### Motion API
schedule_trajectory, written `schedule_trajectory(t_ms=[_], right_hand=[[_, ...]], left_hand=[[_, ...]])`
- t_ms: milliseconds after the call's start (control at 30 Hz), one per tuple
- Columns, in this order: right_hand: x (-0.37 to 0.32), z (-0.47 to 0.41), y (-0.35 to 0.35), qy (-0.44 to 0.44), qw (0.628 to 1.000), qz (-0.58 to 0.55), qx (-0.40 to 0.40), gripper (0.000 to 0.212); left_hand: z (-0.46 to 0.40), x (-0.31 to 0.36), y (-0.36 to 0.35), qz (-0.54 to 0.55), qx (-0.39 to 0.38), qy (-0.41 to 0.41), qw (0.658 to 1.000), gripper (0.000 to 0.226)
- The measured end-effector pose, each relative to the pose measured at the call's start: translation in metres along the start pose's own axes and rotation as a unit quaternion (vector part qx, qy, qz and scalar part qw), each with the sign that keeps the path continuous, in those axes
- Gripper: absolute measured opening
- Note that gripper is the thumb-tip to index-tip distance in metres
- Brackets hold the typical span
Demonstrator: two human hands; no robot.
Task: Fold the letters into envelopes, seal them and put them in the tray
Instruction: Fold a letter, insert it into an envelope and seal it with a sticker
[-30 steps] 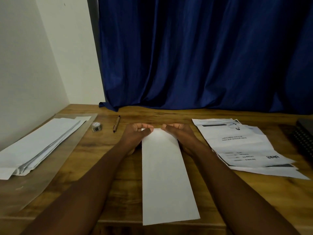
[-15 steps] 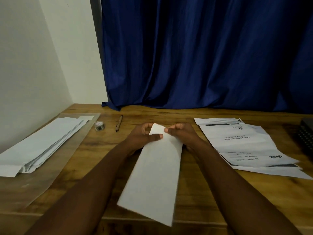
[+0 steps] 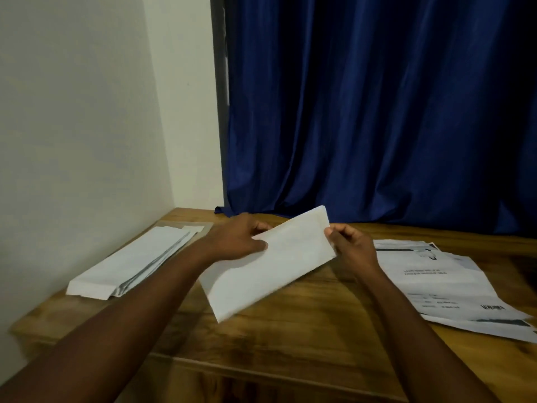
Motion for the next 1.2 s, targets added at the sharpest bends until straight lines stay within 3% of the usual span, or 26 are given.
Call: schedule_trajectory(t_ms=[67,133,200,267,333,400,567,900,1067,1133,1200], right_hand=[[-0.018,0.01,0.009,0.06,0.998,0.034,-0.01,0.005],[-0.03,0.023,0.016,0.095,0.993,0.049,-0.04,0.009],[-0.024,0.036,0.02,0.062,0.995,0.039,-0.066,0.012],[0.001,0.048,0.023,-0.033,0.995,0.028,-0.091,0.015],[0.028,0.061,0.023,-0.114,0.983,0.052,-0.132,0.017],[0.041,0.071,0.027,-0.136,0.977,0.086,-0.137,0.015],[0.04,0.074,0.028,-0.123,0.979,0.125,-0.103,0.012],[0.037,0.074,0.027,-0.034,0.969,0.244,-0.038,0.015],[0.024,0.081,0.014,0.065,0.911,0.405,-0.033,0.02],[0.016,0.081,0.002,0.12,0.878,0.46,-0.049,0.031],[0.019,0.082,-0.014,0.12,0.857,0.491,-0.099,0.05]], left_hand=[[0.01,0.019,0.019,-0.109,0.069,-0.047,0.991,0.035],[0.03,0.04,0.025,-0.212,0.153,-0.12,0.958,0.034],[0.054,0.053,0.009,-0.262,0.192,-0.192,0.926,0.033],[0.073,0.048,-0.016,-0.277,0.187,-0.21,0.919,0.035],[0.084,0.031,-0.044,-0.274,0.16,-0.188,0.93,0.036],[0.092,0.013,-0.069,-0.257,0.129,-0.153,0.945,0.039],[0.096,-0.016,-0.097,-0.155,0.069,-0.091,0.981,0.044],[0.095,-0.034,-0.103,-0.113,0.053,-0.031,0.992,0.049],[0.096,-0.036,-0.103,-0.112,0.049,-0.039,0.992,0.039],[0.095,-0.037,-0.104,-0.117,0.042,-0.039,0.991,0.036],[0.094,-0.04,-0.108,-0.123,0.025,-0.031,0.992,0.035]])
Point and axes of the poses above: each hand's wrist, its own z-axis away from the middle knuckle, its own y-axis out of the back of the hand, x = y × z, the point moved 9 cm from there along -z, towards the middle knuckle, and after that the axes turned 5 degrees about x, right-handed, at the moved point
